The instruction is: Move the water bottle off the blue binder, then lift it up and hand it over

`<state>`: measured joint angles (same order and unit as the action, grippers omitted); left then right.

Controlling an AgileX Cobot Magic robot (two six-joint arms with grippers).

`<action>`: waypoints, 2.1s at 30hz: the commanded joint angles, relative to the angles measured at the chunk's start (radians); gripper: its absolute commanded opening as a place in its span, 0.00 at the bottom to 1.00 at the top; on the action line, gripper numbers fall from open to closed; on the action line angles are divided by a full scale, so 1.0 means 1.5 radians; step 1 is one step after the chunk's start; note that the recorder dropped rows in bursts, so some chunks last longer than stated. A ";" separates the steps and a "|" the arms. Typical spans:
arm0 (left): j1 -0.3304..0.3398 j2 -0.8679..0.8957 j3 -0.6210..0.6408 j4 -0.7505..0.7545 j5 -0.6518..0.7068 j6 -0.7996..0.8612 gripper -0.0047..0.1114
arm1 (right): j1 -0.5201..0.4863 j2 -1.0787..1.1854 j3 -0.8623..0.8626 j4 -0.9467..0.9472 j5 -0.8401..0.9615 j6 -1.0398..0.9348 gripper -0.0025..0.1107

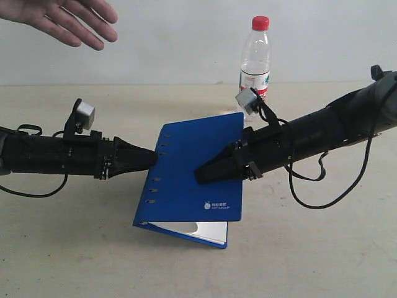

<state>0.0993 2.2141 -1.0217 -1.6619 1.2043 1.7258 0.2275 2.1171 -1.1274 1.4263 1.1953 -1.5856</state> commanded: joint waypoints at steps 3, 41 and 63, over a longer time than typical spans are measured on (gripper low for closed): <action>-0.015 0.001 -0.011 0.016 0.011 -0.033 0.48 | -0.005 0.001 -0.001 0.004 -0.072 -0.013 0.02; -0.073 0.035 -0.026 -0.048 0.011 0.091 0.51 | 0.061 -0.001 -0.001 0.055 0.017 -0.152 0.02; -0.011 0.036 -0.033 -0.055 0.011 0.118 0.08 | 0.061 -0.001 -0.001 0.052 -0.056 -0.170 0.57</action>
<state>0.0687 2.2665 -1.0666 -1.7245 1.2434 1.8776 0.3155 2.1226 -1.1255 1.4901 1.1289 -1.8131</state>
